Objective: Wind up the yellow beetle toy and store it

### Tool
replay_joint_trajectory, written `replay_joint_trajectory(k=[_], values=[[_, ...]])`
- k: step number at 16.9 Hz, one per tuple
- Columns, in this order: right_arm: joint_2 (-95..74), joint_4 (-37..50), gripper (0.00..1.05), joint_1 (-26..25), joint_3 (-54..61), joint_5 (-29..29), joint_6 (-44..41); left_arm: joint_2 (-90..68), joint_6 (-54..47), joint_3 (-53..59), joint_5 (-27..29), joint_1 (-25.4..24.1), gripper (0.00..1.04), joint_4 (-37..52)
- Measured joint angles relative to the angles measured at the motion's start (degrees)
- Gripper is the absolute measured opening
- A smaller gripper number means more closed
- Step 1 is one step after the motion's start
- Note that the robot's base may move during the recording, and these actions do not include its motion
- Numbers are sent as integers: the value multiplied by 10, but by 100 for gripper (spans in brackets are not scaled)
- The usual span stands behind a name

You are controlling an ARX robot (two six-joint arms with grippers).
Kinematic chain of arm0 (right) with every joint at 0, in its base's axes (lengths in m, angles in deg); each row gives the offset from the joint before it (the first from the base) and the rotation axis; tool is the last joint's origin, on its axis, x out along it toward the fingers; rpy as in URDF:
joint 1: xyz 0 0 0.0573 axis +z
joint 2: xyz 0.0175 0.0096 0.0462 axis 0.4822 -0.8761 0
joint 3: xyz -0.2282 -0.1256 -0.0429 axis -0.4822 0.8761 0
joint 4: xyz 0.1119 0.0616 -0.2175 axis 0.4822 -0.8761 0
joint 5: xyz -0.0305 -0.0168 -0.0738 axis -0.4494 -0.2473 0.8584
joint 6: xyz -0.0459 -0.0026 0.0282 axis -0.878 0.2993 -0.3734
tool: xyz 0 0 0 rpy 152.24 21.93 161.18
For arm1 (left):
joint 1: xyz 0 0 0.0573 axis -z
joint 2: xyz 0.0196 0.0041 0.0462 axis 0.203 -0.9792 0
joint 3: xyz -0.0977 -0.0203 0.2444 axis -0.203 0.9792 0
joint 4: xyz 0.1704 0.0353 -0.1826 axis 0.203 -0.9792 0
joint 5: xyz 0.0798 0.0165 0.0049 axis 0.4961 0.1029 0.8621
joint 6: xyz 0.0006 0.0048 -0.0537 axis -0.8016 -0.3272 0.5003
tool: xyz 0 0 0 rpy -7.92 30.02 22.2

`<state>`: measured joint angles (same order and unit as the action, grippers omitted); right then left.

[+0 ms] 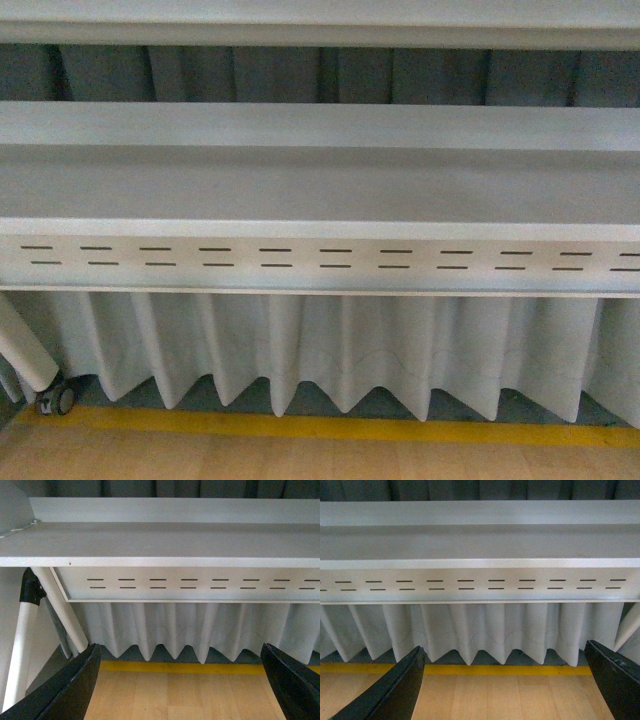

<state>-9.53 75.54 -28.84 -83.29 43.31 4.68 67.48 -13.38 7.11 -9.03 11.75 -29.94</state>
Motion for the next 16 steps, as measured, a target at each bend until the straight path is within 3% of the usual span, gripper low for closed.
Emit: replay_joint_trajectory(k=[16], values=[[0,0,98,0,0,0,0,0,0,0,0,0,98,0]])
